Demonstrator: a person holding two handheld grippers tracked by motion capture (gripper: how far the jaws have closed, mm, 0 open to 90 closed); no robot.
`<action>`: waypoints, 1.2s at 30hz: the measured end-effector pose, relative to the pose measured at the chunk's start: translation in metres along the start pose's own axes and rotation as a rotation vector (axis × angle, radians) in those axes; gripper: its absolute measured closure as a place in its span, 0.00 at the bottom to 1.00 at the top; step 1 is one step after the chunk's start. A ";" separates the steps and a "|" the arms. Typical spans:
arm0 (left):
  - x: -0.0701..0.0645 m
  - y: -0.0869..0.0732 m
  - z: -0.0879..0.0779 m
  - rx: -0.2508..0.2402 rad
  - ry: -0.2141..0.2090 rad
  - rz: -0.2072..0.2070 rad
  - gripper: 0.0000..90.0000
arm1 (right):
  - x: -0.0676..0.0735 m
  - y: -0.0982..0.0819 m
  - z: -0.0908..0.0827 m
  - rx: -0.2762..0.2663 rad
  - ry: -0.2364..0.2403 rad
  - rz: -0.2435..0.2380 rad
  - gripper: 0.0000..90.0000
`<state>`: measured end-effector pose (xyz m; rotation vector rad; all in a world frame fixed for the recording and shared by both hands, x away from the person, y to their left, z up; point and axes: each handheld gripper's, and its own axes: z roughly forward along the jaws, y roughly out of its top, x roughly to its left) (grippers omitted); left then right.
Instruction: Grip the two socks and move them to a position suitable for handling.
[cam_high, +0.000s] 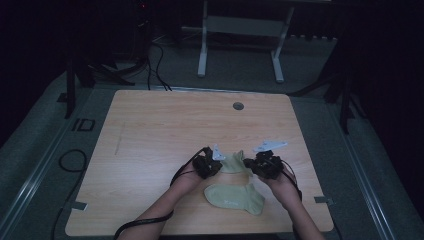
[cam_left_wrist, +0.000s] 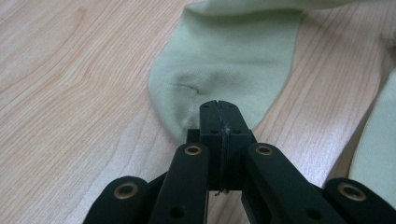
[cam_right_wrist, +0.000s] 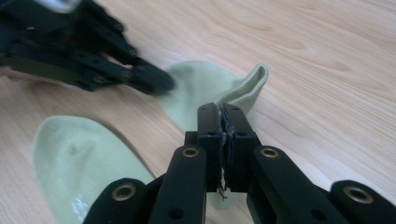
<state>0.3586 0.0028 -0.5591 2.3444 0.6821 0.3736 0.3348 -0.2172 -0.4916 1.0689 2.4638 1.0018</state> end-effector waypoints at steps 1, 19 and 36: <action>0.001 -0.001 0.000 -0.005 -0.003 -0.007 0.99 | -0.009 -0.004 -0.007 -0.009 -0.018 0.019 0.97; 0.001 -0.009 -0.007 0.000 -0.008 0.006 0.99 | -0.049 -0.032 -0.013 0.005 -0.092 0.122 0.92; 0.002 -0.017 -0.015 0.006 -0.004 -0.022 0.99 | -0.053 -0.040 0.037 0.126 -0.129 0.077 0.96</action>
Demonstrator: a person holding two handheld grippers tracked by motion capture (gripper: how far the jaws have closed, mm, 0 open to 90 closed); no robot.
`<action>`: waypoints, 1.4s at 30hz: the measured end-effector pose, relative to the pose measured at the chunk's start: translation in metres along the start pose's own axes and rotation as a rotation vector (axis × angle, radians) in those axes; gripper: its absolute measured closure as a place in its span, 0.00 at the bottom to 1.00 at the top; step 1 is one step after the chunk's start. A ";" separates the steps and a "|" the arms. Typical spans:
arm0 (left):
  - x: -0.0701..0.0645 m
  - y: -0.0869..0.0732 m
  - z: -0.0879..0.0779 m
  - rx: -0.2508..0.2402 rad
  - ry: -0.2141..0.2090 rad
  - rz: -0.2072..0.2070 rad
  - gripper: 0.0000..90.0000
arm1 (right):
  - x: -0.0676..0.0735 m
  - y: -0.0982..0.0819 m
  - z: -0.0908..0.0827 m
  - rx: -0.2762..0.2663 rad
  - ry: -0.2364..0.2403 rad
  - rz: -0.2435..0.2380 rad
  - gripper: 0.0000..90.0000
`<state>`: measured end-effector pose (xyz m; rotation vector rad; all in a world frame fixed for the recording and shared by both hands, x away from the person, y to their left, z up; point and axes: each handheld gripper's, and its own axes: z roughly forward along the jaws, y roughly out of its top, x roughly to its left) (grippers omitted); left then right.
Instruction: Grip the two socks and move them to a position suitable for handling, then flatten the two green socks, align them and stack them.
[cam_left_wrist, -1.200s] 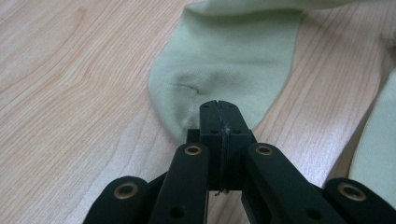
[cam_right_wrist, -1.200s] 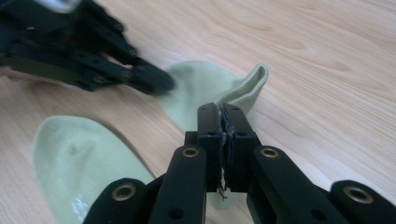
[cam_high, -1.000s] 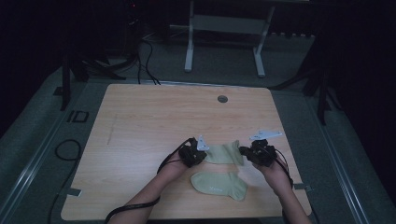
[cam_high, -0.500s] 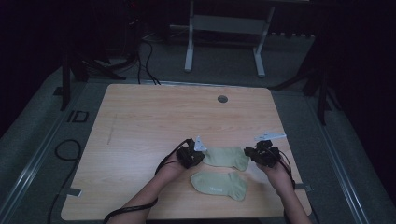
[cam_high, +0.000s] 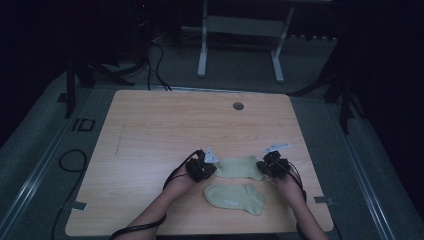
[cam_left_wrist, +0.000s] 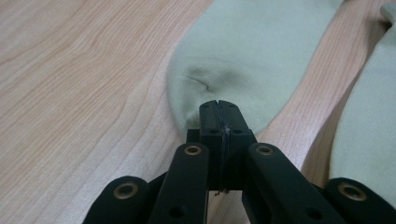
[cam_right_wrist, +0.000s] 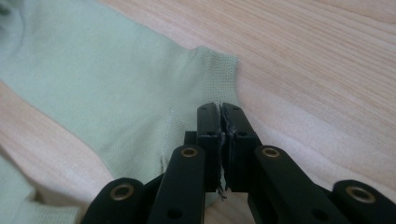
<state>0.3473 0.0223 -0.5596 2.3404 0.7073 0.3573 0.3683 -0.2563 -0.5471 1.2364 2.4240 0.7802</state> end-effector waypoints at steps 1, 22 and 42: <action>0.000 0.000 0.000 0.006 0.003 -0.002 0.99 | -0.002 0.001 0.001 -0.001 0.007 0.006 0.96; 0.003 0.009 -0.015 0.001 -0.049 -0.088 0.54 | 0.005 0.016 -0.012 -0.045 0.069 -0.007 0.64; -0.032 -0.020 -0.059 0.019 -0.129 -0.079 0.56 | 0.036 -0.044 -0.053 -0.070 0.170 0.034 0.55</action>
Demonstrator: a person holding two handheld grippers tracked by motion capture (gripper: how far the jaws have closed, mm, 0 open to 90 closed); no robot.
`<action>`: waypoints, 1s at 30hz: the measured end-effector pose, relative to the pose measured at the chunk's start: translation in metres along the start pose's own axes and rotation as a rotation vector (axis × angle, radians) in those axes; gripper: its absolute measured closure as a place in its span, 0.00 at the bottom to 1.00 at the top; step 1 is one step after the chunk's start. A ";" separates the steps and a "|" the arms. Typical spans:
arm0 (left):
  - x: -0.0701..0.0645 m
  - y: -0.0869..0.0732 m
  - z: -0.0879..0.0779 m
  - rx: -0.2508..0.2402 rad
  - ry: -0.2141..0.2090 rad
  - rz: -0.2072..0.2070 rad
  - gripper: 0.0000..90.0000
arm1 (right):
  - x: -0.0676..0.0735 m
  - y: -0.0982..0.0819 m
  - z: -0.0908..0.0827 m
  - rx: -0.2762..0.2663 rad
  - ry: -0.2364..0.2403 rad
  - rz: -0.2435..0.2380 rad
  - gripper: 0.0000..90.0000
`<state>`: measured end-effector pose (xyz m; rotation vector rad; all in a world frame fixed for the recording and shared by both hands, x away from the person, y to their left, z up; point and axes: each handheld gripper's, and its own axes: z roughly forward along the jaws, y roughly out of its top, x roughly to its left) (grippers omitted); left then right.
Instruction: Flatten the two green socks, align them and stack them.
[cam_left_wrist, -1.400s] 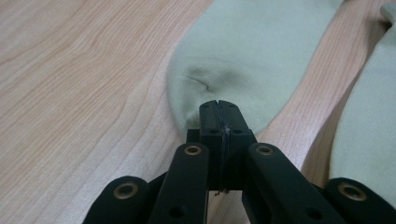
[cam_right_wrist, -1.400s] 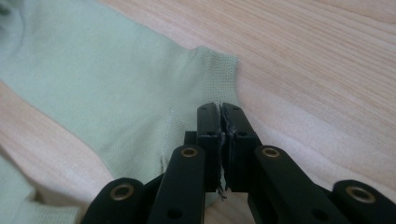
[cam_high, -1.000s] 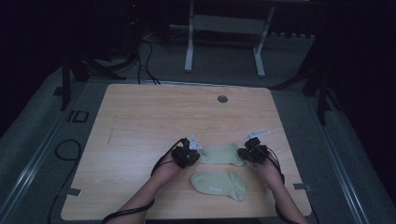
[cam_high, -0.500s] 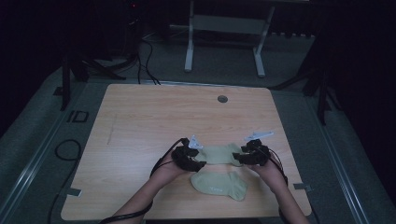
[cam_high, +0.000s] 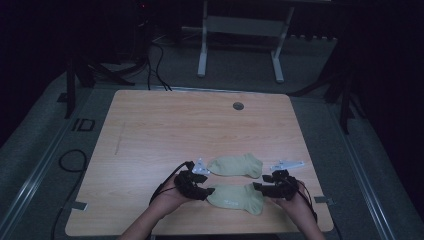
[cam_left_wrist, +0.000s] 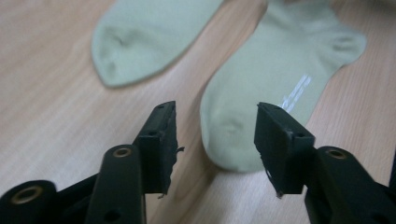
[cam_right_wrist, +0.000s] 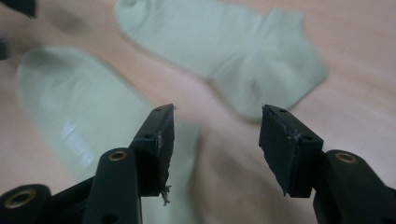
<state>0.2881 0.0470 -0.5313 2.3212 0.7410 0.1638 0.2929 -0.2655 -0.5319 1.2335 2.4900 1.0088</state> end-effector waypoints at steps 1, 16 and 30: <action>0.000 -0.004 0.004 0.010 -0.009 -0.007 0.56 | 0.003 -0.004 -0.001 0.008 -0.003 -0.008 0.55; -0.001 -0.010 0.020 0.078 0.005 0.001 0.79 | 0.023 -0.027 0.003 0.108 -0.066 -0.107 0.77; -0.006 -0.002 0.011 0.032 0.022 0.003 0.98 | 0.025 -0.018 -0.005 0.099 -0.032 -0.120 0.92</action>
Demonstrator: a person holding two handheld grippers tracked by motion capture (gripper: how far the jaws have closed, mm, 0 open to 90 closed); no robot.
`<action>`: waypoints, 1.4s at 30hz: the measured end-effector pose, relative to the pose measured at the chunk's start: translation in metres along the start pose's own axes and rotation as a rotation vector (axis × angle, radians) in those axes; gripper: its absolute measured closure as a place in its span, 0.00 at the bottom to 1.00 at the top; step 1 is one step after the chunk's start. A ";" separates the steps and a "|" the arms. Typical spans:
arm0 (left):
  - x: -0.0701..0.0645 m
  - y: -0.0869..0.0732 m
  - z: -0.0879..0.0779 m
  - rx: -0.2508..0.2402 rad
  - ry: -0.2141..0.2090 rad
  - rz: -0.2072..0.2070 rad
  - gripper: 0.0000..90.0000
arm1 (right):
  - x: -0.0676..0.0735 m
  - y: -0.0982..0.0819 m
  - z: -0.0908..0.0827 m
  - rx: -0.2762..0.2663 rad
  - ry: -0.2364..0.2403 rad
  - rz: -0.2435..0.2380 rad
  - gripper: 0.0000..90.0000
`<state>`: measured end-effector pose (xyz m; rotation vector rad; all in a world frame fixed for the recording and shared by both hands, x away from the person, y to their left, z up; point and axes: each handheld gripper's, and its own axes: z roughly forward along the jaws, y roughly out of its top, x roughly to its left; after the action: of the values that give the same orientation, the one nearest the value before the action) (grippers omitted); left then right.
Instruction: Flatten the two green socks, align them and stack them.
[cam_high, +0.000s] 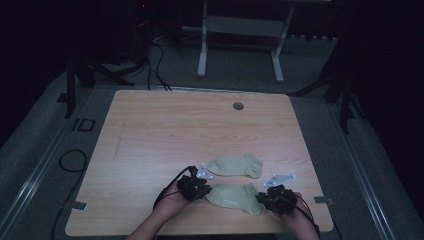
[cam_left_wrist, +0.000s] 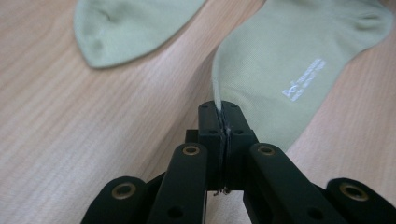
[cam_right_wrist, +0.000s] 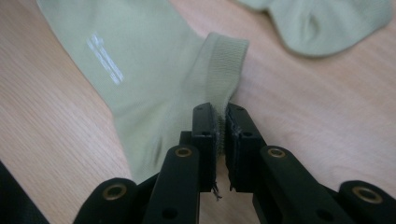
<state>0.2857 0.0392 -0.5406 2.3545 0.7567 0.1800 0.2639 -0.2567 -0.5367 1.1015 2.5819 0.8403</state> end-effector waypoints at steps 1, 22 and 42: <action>0.001 0.004 -0.004 -0.014 0.003 -0.004 0.98 | -0.005 0.005 -0.006 -0.019 0.001 0.012 0.92; 0.043 0.053 0.001 -0.041 0.094 -0.061 0.98 | -0.074 0.070 -0.004 -0.071 -0.027 0.088 0.92; 0.059 0.039 0.037 -0.006 0.151 -0.138 0.77 | -0.092 0.070 0.039 0.020 -0.034 0.131 0.75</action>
<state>0.3644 0.0282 -0.5487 2.2916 0.9863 0.3032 0.3858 -0.2672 -0.5306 1.2915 2.5179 0.8185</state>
